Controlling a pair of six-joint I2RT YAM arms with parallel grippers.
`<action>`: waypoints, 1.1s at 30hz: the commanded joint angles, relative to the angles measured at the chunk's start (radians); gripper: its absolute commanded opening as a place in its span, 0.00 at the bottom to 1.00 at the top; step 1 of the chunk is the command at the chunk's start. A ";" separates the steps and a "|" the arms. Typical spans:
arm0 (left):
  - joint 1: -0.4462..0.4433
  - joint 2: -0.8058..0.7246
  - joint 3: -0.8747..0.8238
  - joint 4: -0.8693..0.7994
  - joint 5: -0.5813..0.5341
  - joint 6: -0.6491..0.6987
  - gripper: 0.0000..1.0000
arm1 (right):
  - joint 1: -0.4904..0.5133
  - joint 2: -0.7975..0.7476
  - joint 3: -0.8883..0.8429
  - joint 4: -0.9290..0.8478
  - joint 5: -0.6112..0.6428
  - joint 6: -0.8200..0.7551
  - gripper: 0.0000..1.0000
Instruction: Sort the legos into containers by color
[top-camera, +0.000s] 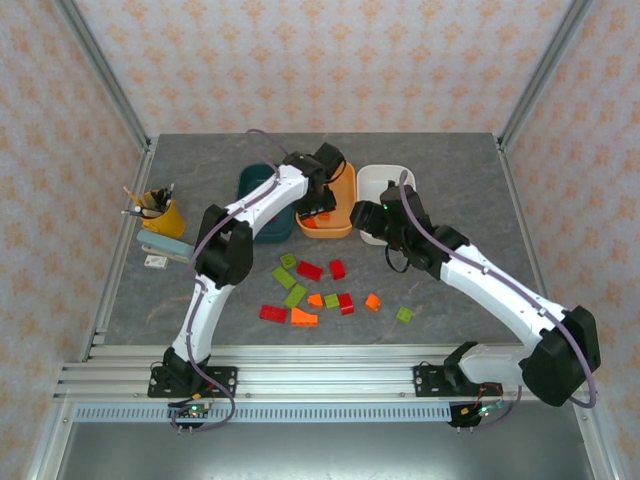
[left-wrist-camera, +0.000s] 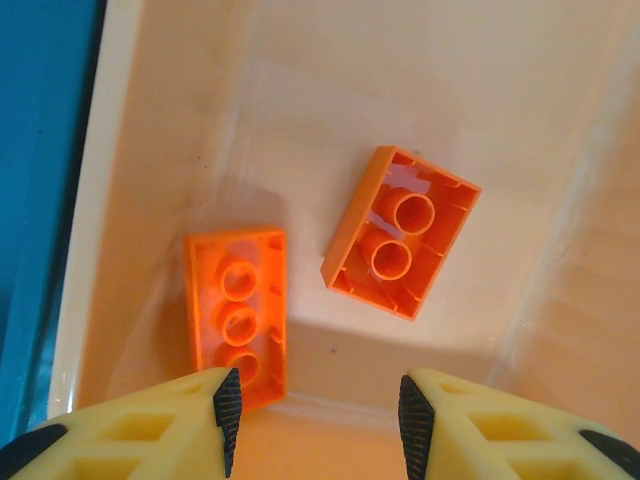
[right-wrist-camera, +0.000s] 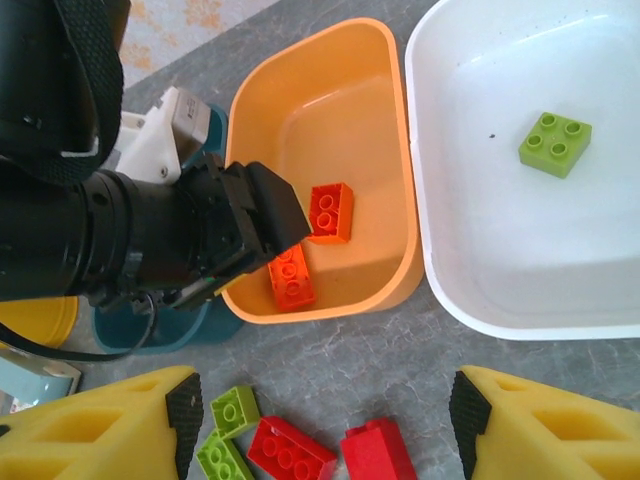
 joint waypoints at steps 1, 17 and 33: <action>-0.011 -0.111 0.033 -0.042 -0.044 -0.015 0.48 | -0.004 -0.017 0.035 -0.080 -0.005 -0.048 0.68; -0.213 -0.805 -0.784 0.331 0.183 0.136 0.77 | -0.048 0.001 -0.164 -0.625 -0.114 0.311 0.69; -0.299 -1.031 -1.066 0.469 0.153 0.073 0.79 | -0.107 0.053 -0.401 -0.382 -0.212 0.334 0.54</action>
